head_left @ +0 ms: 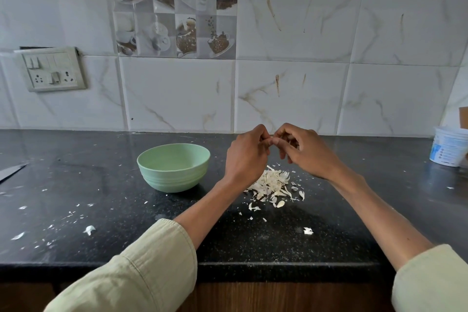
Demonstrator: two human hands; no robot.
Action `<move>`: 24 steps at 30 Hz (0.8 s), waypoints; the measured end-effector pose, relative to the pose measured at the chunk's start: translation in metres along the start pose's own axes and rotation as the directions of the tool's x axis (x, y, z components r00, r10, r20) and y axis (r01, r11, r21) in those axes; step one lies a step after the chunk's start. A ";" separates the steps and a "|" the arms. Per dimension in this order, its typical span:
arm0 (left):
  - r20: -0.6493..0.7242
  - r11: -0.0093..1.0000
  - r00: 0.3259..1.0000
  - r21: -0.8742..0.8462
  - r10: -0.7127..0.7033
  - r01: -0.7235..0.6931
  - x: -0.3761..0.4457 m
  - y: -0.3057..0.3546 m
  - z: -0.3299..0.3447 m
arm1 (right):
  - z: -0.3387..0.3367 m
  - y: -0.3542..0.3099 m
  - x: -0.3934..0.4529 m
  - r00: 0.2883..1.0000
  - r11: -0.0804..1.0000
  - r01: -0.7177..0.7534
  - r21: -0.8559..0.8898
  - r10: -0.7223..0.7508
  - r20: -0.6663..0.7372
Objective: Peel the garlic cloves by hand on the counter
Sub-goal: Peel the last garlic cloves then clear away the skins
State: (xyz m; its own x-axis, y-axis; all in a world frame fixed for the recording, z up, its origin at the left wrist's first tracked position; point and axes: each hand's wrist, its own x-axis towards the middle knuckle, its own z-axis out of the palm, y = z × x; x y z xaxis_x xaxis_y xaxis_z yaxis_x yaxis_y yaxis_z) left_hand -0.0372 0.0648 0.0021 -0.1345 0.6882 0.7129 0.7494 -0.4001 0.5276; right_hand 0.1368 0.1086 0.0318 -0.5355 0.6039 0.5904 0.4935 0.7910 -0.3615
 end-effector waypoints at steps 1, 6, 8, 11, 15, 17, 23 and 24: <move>-0.002 1.000 1.000 0.011 0.006 -0.006 0.000 0.000 0.000 | 0.001 0.001 0.001 1.000 1.000 0.007 0.013 -0.007 0.014; 0.003 0.999 1.000 -0.029 -0.028 0.028 0.003 -0.003 0.004 | 0.002 0.003 0.004 1.000 0.996 0.022 0.082 -0.022 0.005; 0.023 0.997 0.999 -0.070 -0.042 0.043 0.005 -0.006 0.007 | 0.002 0.003 0.003 0.999 0.996 0.036 0.085 -0.036 -0.004; 0.053 0.985 0.998 -0.165 -0.041 0.050 0.007 -0.008 0.007 | 0.002 0.005 0.004 0.999 0.994 0.044 0.098 -0.044 0.001; 0.116 0.937 0.990 -0.332 -0.075 0.110 0.006 -0.006 0.003 | 0.001 0.006 0.004 0.999 0.990 0.045 0.131 -0.046 0.000; 0.135 0.915 0.988 -0.384 -0.077 0.124 0.004 -0.004 0.002 | -0.001 0.007 0.004 1.000 0.984 0.008 0.178 -0.012 0.024; 0.193 0.854 0.979 -0.495 -0.069 0.158 0.005 -0.003 0.000 | -0.005 0.007 0.004 0.984 0.894 -0.150 0.421 0.095 0.149; 0.208 0.841 0.975 -0.513 -0.072 0.171 0.005 -0.003 0.000 | -0.005 0.007 0.004 0.984 0.886 -0.158 0.435 0.105 0.144</move>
State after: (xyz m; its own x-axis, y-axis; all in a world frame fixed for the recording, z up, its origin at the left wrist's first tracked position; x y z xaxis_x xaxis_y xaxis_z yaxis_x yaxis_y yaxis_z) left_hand -0.0404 0.0693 0.0038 -0.0499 0.8260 0.5615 0.2744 -0.5292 0.8029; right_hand 0.1416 0.1158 0.0351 -0.5741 0.6913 0.4387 0.2239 0.6480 -0.7280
